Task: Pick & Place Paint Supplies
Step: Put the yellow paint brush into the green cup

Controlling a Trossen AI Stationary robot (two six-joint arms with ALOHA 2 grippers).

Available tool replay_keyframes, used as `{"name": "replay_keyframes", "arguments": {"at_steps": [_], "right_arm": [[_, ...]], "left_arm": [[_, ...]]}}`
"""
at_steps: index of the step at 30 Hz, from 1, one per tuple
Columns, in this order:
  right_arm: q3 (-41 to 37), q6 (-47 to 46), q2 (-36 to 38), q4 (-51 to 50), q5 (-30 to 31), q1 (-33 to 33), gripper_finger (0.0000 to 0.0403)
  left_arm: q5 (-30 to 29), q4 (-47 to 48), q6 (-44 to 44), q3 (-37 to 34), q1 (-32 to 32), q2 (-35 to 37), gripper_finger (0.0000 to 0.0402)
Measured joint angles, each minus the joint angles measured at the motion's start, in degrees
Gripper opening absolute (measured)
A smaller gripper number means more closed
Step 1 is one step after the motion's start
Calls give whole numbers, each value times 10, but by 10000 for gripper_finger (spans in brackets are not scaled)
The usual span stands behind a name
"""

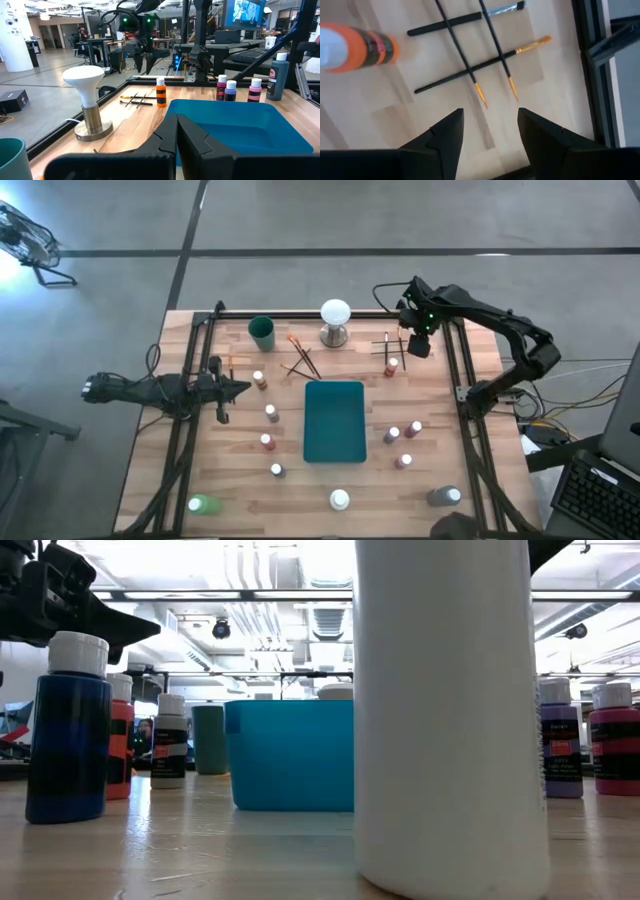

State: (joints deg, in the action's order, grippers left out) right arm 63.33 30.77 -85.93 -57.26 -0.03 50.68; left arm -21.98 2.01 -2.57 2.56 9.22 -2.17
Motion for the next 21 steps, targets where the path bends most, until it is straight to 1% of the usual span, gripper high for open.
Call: {"name": "replay_keyframes", "arguments": {"at_steps": [5, 11, 13, 16, 21], "right_arm": [[-2, 11, -20, 24, 0, 7, 170], [-2, 12, -59, 26, 2, 24, 151], [-2, -3, -70, 27, 2, 30, 145], [-1, -32, -78, 30, 21, 32, 137], [-2, -44, -78, 25, 17, 32, 124]], "left_arm": [[0, 0, 0, 0, 0, 0, 7], [0, 1, 0, 0, 0, 0, 7], [0, 1, 0, 0, 0, 0, 7], [-1, 1, 0, 0, 0, 0, 7], [-2, 1, 0, 0, 0, 0, 7]]}}
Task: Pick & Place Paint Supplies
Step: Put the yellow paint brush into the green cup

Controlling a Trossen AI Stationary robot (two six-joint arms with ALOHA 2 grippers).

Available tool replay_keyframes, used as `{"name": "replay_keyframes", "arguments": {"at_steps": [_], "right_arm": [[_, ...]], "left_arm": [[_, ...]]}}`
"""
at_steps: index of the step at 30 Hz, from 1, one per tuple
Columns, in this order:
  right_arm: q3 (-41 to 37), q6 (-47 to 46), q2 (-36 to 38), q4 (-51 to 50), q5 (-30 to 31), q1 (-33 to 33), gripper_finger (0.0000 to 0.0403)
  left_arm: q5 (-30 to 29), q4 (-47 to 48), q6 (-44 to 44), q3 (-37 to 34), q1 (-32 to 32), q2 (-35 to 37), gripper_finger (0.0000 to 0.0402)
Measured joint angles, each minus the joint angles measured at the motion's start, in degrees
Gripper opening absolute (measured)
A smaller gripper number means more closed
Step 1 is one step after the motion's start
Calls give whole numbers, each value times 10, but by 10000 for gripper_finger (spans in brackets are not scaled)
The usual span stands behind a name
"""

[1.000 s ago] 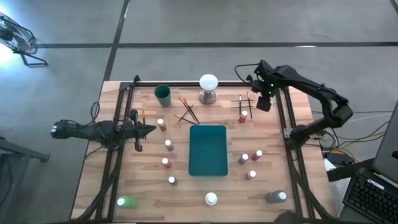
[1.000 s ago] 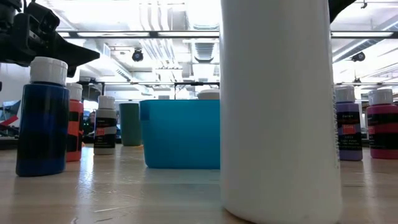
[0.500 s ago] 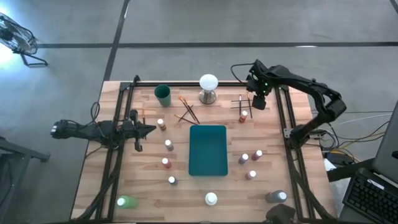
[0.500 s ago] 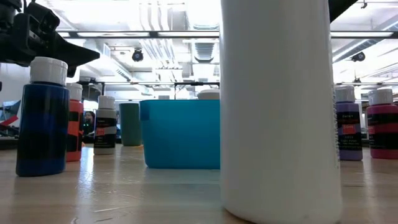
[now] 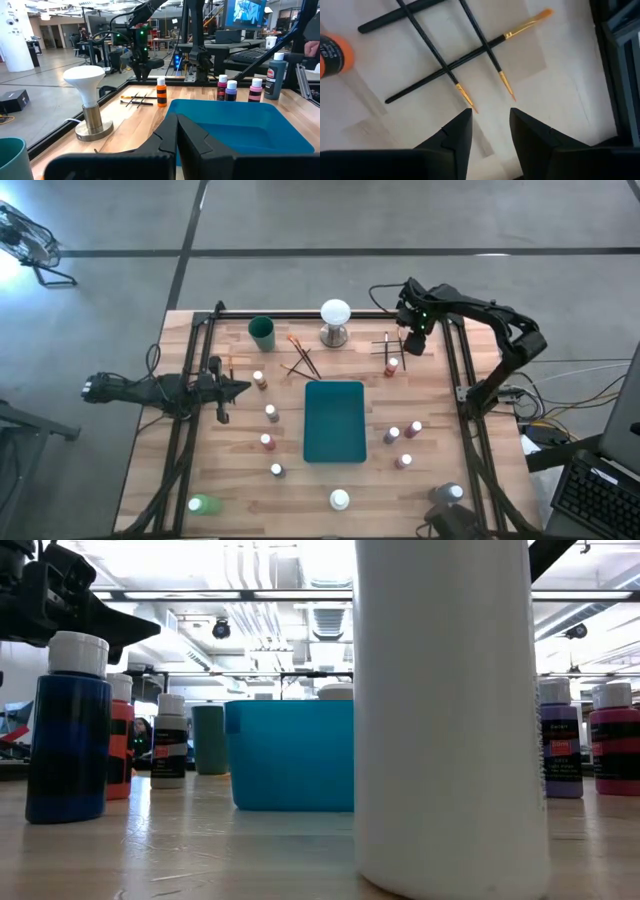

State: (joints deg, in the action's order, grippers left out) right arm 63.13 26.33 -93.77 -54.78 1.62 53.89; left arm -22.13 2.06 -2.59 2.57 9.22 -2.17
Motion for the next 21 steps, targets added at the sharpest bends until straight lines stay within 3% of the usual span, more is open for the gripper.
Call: {"name": "replay_keyframes", "arguments": {"at_steps": [10, 15, 21], "right_arm": [[0, -7, 28, -24, -9, 0, 96], [0, -37, 30, -18, -59, 0, 82], [-7, -62, 29, -7, -62, 4, 88]], "left_arm": [[0, -1, 0, 0, 0, 0, 7], [0, -2, 0, 0, 0, 0, 7], [0, -3, 0, 0, 0, 0, 7]]}}
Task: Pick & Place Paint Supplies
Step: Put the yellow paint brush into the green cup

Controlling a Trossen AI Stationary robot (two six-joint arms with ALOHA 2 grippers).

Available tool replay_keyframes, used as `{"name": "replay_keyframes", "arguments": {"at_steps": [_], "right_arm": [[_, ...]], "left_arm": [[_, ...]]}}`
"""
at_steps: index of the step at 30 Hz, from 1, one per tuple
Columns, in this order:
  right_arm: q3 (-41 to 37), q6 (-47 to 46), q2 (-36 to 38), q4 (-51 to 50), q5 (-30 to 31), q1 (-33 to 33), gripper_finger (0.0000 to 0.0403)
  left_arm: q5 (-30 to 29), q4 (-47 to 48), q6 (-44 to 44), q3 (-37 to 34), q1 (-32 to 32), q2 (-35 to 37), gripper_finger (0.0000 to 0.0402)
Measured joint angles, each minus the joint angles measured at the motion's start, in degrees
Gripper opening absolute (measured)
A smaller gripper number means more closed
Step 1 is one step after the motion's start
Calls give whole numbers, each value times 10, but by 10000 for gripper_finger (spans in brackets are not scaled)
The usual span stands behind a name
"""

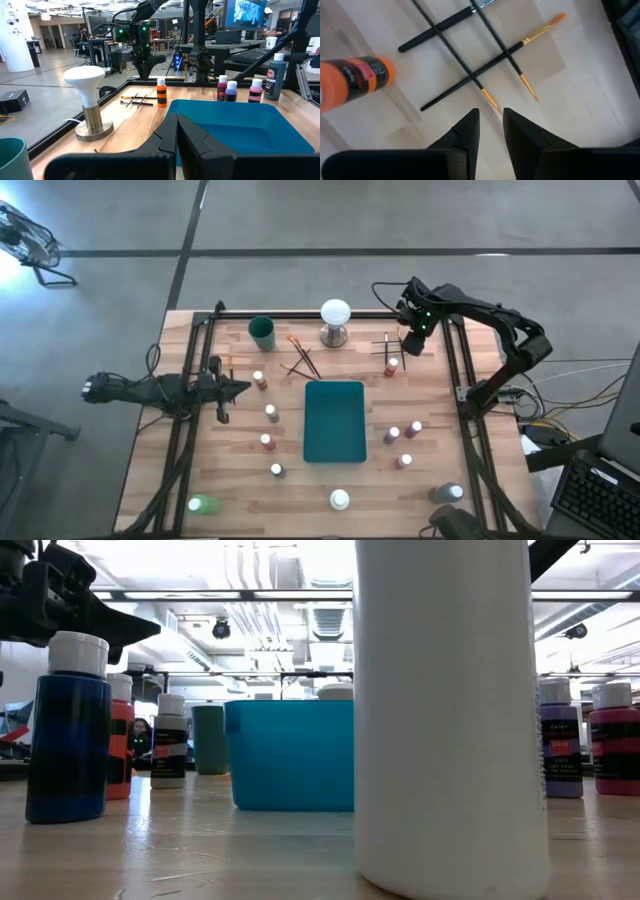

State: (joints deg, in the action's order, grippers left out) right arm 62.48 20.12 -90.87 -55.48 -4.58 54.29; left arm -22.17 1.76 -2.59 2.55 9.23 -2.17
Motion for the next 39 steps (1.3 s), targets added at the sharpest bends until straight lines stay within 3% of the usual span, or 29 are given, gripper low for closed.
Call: {"name": "replay_keyframes", "arguments": {"at_steps": [11, 16, 30, 39], "right_arm": [[-22, 10, 0, 41, 3, 16, 135], [-47, 37, 0, 72, 44, 19, 149], [-88, 25, -1, 140, 95, 19, 167], [-89, 26, -4, 162, 97, 22, 162]], "left_arm": [[0, 0, 0, 0, 0, 0, 7], [0, 0, 0, 0, 0, 0, 7], [-4, -1, 0, 0, 0, 0, 7], [-18, -1, 0, 0, 0, 0, 7]]}}
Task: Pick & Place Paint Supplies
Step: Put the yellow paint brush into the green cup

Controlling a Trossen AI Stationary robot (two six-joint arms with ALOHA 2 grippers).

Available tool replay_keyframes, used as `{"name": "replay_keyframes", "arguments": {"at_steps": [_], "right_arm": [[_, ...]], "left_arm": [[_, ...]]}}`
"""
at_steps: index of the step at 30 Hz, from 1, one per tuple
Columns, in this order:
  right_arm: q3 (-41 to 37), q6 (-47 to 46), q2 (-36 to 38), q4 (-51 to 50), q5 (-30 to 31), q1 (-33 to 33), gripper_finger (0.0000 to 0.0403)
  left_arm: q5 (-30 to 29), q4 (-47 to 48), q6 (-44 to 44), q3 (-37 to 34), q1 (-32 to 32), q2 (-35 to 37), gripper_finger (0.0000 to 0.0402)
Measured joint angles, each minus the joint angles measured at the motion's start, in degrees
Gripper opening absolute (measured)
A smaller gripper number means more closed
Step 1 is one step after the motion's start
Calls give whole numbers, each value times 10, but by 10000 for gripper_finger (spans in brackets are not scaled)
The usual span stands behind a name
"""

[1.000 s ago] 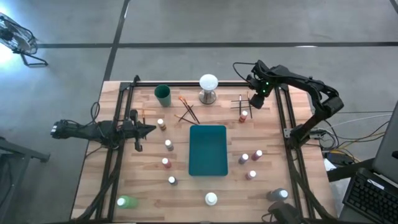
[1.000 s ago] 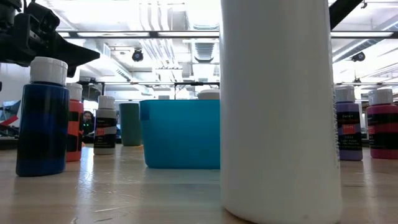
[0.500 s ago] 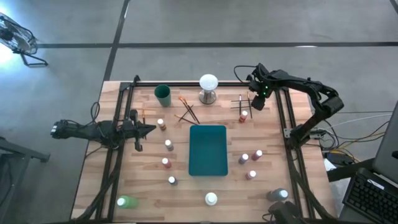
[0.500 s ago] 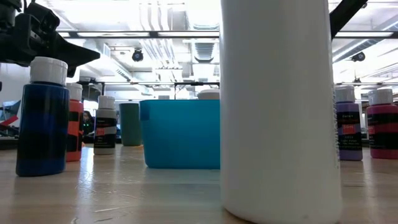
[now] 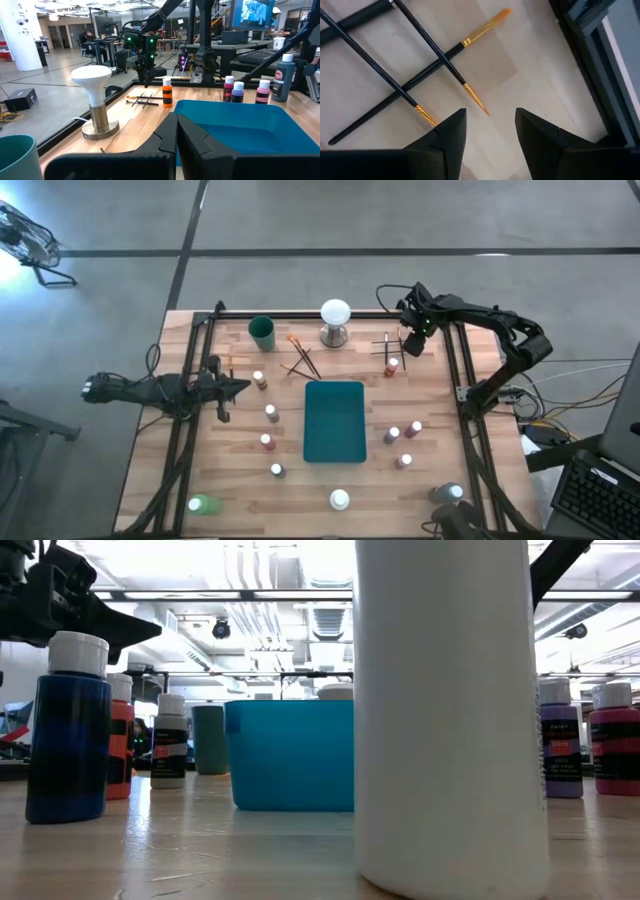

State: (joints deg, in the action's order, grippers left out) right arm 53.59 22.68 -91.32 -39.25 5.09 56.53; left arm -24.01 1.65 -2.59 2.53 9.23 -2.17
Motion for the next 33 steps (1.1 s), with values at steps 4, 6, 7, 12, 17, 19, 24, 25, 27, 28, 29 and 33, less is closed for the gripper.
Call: {"name": "replay_keyframes", "arguments": {"at_steps": [4, 6, 7, 12, 17, 19, 24, 25, 27, 28, 29, 33], "right_arm": [[11, 2, -25, -12, -4, 5, 153], [17, 2, -34, -13, -4, 6, 150], [20, 3, -37, -13, -4, 6, 149], [22, 21, -42, -14, -7, 5, 155], [22, 32, -42, -15, -9, 5, 172], [22, 33, -41, -14, -9, 5, 177], [22, 34, -44, -8, -10, 5, 185], [22, 32, -47, -7, -10, 5, 184], [22, 29, -56, -8, -10, 4, 181], [22, 26, -62, -8, -10, 3, 179], [22, 26, -68, -8, -10, 2, 176], [26, 20, -84, -7, -6, 0, 170]], "left_arm": [[0, 0, 0, 0, 0, 0, 7], [0, 0, 0, 0, 0, 0, 7], [0, 0, 0, 0, 0, 0, 7], [0, 0, 0, 0, 0, 0, 7], [0, 0, 0, 0, 0, 0, 7], [0, 0, 0, 0, 0, 0, 7], [-1, 0, 0, 0, 0, 0, 7], [-1, 0, 0, 0, 0, 0, 7], [-1, 0, 0, 0, 0, 0, 7], [-1, 0, 0, 0, 0, 0, 7], [-1, 0, 0, 0, 0, 0, 7], [-1, 0, 0, 0, 0, 0, 7]]}}
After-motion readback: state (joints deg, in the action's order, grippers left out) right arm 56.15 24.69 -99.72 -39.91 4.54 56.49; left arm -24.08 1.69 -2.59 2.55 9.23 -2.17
